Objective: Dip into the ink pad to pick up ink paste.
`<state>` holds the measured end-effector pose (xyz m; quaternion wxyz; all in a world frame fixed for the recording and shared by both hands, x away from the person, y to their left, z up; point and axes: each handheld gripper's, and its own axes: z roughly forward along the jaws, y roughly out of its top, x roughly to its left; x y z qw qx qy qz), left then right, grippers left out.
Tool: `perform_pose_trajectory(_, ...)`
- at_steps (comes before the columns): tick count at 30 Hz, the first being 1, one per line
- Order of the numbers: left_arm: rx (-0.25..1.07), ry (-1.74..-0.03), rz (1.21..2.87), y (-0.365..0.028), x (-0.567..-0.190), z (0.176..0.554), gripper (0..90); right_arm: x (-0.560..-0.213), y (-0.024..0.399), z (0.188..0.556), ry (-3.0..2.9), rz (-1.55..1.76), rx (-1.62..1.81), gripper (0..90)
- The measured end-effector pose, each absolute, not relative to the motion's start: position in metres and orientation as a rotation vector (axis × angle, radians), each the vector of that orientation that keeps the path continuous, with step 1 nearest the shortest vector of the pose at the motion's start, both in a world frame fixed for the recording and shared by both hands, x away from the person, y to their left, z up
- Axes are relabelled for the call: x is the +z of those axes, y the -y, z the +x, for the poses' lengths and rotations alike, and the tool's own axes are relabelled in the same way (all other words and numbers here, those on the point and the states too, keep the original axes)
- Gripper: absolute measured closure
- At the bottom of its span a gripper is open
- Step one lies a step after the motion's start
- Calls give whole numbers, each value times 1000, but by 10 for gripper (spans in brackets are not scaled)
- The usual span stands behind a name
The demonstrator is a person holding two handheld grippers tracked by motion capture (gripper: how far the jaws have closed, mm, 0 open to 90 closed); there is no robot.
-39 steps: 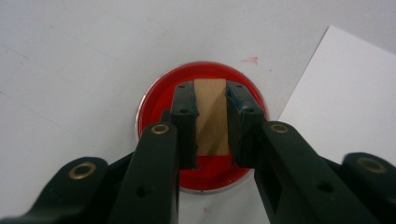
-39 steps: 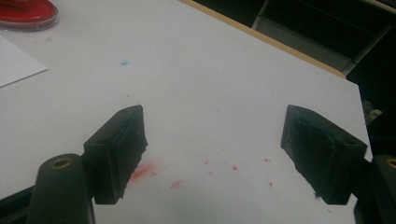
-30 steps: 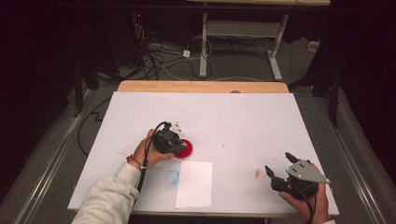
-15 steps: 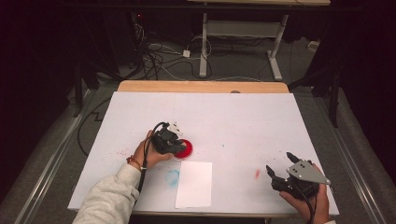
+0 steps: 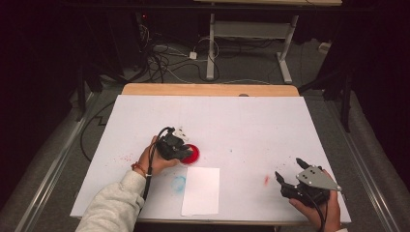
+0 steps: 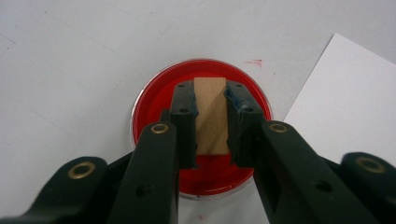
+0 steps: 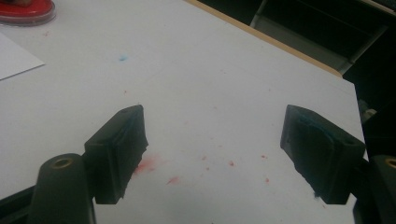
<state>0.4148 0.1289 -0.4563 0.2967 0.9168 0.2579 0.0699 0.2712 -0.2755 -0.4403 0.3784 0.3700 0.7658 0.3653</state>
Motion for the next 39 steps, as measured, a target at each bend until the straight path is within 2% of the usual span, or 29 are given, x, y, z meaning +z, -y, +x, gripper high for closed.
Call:
perform_pose_trajectory(6, 245, -669, 2437, -130, -448, 410, 737, -439, 277, 271, -1939, 959, 962, 221)
perform_pose_trajectory(21, 390, -610, 2302, -159, -384, 378, 736, -439, 277, 271, -1944, 954, 958, 219)
perform_pose_trajectory(39, 433, -530, 2322, -152, -366, 362, 736, -438, 277, 271, -1946, 955, 948, 221)
